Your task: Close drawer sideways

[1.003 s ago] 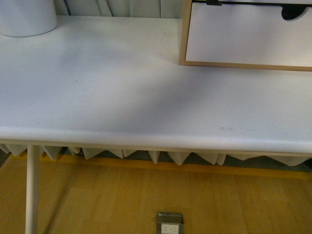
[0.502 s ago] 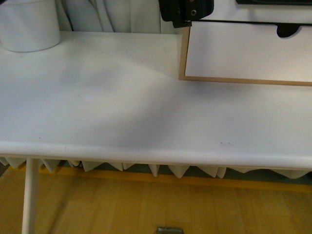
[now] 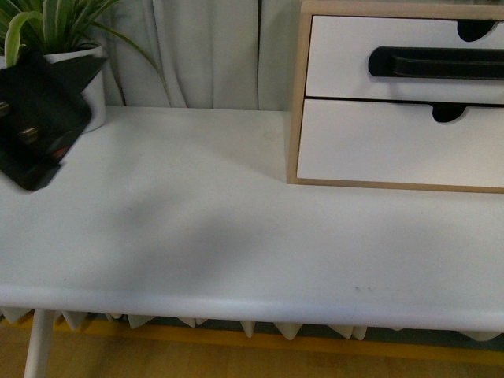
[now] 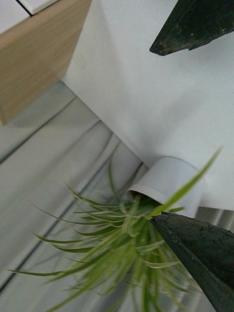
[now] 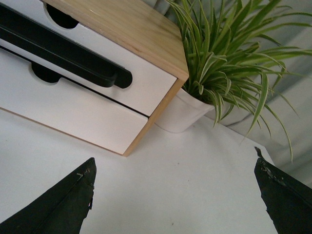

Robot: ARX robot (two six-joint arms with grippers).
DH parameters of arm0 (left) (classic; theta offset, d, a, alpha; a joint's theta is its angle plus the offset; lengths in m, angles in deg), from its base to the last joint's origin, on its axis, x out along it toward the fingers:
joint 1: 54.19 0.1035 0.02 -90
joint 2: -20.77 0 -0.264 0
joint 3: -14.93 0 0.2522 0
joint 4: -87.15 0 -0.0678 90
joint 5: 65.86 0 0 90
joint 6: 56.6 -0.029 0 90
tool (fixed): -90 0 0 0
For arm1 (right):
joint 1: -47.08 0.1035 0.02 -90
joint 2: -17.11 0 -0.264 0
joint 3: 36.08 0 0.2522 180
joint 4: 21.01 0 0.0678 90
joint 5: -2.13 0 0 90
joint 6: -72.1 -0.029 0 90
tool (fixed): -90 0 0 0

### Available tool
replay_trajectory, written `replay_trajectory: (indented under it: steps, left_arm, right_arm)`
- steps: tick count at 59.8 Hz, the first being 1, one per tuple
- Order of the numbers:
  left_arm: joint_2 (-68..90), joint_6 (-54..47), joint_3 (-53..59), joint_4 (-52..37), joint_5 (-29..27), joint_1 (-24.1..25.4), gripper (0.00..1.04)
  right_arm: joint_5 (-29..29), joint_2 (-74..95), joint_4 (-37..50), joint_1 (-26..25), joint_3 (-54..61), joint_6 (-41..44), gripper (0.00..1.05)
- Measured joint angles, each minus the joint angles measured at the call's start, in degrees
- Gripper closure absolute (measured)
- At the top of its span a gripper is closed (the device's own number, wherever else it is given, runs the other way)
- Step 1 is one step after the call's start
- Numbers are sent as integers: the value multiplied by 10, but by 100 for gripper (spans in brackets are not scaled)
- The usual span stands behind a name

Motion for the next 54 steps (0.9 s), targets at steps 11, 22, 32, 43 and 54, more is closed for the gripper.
replay_trajectory:
  steps: [11,22,32,43,54]
  left_arm:
    - [-209,69,101,141,-19,33,6]
    - [-369,130,130,302,-45,75,6]
    - [-378,142,130,307,-44,76,6]
    - [-387,224,143,281,-18,87,17]
    - [-430,425,178,280,28,135,52]
  right_arm:
    - [39,-174,-71,-5,89,-72,9]
    - [76,-297,-132,12,137,-136,9]
    - [83,-302,-132,16,139,-156,9]
    - [1,-311,-100,2,155,-205,19]
    - [5,-348,-89,51,203,-297,56]
